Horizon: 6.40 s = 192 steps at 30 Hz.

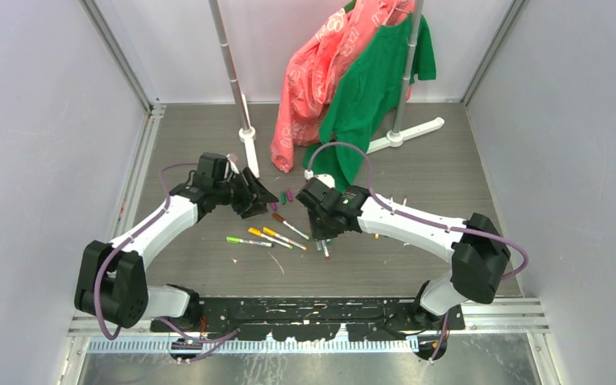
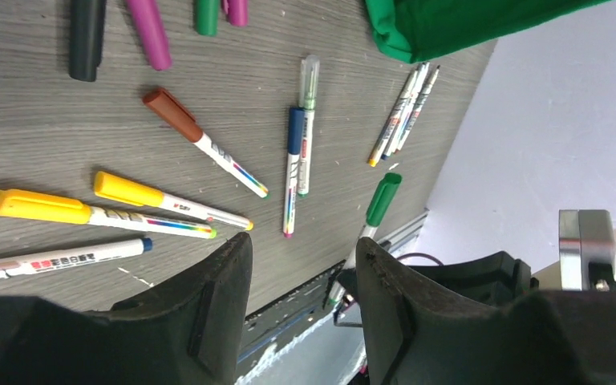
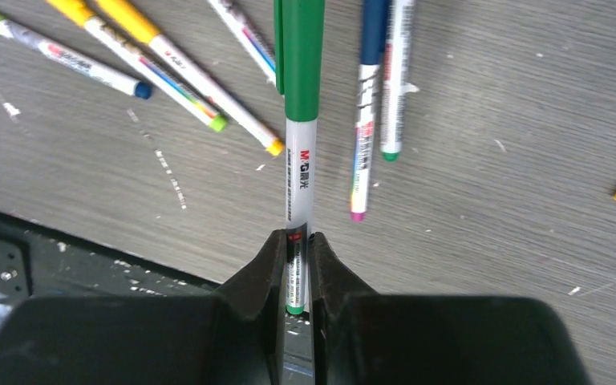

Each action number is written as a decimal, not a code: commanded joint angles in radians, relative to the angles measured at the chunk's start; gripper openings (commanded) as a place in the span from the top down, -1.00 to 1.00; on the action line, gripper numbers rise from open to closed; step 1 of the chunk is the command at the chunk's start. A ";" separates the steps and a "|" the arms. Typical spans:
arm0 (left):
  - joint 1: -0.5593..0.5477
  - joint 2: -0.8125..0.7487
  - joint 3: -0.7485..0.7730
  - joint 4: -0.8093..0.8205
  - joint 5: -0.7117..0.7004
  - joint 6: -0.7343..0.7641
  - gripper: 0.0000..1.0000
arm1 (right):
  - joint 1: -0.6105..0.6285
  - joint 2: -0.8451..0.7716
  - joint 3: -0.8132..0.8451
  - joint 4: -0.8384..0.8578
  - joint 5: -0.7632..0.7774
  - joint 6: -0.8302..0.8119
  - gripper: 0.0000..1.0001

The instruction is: Open the pen caps

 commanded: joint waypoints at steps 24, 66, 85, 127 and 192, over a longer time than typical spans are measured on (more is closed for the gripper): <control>-0.037 0.002 -0.021 0.155 0.076 -0.054 -0.03 | 0.090 0.194 0.297 0.070 -0.149 -0.017 0.98; -0.039 -0.019 -0.041 0.115 0.052 0.018 1.00 | 0.089 0.220 0.380 0.068 -0.178 -0.028 0.68; -0.039 -0.061 -0.044 0.081 0.040 -0.011 1.00 | 0.089 0.238 0.376 0.083 -0.176 -0.016 0.39; 0.116 -0.114 -0.178 0.252 -0.103 -0.322 1.00 | 0.116 -0.119 -0.146 0.229 -0.114 0.071 0.97; 0.046 0.433 0.194 -0.117 -0.337 0.174 0.36 | -0.492 0.103 -0.112 -0.015 0.183 -0.080 0.18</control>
